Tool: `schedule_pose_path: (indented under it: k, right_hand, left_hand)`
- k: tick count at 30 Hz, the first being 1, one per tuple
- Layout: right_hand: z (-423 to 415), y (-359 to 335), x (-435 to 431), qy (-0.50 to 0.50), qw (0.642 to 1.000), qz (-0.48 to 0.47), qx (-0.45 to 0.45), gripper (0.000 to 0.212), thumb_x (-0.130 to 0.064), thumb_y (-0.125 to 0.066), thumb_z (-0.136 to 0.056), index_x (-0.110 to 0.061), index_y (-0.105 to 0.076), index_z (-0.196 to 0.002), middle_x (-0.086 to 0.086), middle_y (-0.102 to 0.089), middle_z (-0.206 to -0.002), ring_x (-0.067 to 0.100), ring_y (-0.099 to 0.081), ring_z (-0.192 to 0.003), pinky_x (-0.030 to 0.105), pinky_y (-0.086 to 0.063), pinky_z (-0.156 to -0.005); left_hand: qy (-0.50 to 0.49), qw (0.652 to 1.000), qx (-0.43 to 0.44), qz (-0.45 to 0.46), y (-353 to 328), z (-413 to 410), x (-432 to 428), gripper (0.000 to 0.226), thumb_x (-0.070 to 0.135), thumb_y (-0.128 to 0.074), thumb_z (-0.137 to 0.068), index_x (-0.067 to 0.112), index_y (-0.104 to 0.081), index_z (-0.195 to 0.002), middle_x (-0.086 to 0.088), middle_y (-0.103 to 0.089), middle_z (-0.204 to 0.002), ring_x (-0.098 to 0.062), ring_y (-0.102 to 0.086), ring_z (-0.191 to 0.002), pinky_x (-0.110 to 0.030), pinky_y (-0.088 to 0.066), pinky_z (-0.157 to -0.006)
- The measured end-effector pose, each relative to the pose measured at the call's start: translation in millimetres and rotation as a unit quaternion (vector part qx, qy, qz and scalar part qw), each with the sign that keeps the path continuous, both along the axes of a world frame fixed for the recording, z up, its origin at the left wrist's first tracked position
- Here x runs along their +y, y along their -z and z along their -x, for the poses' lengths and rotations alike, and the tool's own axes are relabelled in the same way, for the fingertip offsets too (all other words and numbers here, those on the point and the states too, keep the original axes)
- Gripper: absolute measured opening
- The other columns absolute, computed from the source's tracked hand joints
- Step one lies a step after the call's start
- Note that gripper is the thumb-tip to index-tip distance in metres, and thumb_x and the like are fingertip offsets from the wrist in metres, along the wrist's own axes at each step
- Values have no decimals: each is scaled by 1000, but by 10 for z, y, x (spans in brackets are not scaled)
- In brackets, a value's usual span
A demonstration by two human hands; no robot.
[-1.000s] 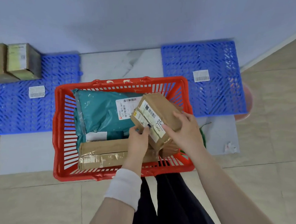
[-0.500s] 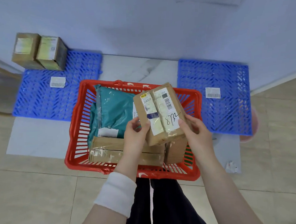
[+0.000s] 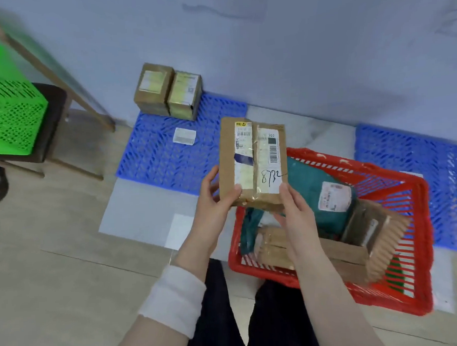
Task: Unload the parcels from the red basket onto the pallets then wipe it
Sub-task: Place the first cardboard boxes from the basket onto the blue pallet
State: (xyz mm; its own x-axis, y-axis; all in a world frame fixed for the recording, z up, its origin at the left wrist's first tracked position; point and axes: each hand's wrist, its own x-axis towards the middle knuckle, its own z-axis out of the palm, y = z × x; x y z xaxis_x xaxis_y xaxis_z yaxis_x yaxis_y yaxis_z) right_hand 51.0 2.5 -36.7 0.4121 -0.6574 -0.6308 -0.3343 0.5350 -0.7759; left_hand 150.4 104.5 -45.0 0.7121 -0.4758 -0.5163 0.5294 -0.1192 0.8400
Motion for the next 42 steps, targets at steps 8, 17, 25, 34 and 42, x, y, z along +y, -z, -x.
schedule_pose_path:
  k: [8, 17, 25, 34, 42]
  right_hand:
    - [-695, 105, 190, 23, 999, 33, 11, 40, -35, -58, -87, -24, -50, -125, -4, -60, -122, 10, -57, -110, 23, -47, -89]
    - [-1729, 741, -105, 61, 996, 50, 42, 20, -30, -51, -93, -22, -54, -110, -2, -63, -110, 10, -59, -97, 22, -45, -81]
    - [-2699, 1581, -462, 82, 993, 16, 89, 18, -21, -39, -98, -14, -50, -111, 1, -60, -110, 13, -56, -97, 25, -42, -85]
    - [-3267, 2699, -631, 66, 985, 67, 144, 45, -28, -28, -100, -27, -23, -145, -12, -35, -147, -11, -27, -111, 9, -23, -90]
    - [-3535, 2872, -835, 72, 977, 118, 164, 46, -30, -26, -100, -29, -18, -146, -9, -33, -150, 8, -33, -133, 6, -24, -86]
  left_hand:
    - [-53, 998, -5, -17, 125, -573, 106, 21, 24, -57, -89, 27, -44, -105, 0, -61, -110, -3, -62, -90, -17, -51, -77]
    - [-58, 993, -46, -94, 683, -1514, -342, 28, 25, -55, -91, 15, -52, -117, -7, -61, -118, -16, -59, -105, -16, -48, -84]
    - [-26, 992, -37, -120, 1509, -2366, -733, 33, 25, -57, -89, 11, -53, -119, -9, -63, -116, -22, -59, -110, -36, -45, -99]
    - [-34, 989, -20, -140, 2627, -2859, -1023, 29, 22, -60, -88, 22, -52, -115, 9, -63, -111, 1, -58, -102, -10, -46, -81]
    - [-134, 969, -5, -209, 2819, -3008, -1333, 30, 38, -71, -76, 26, -48, -92, 12, -53, -92, -6, -54, -92, -14, -40, -78]
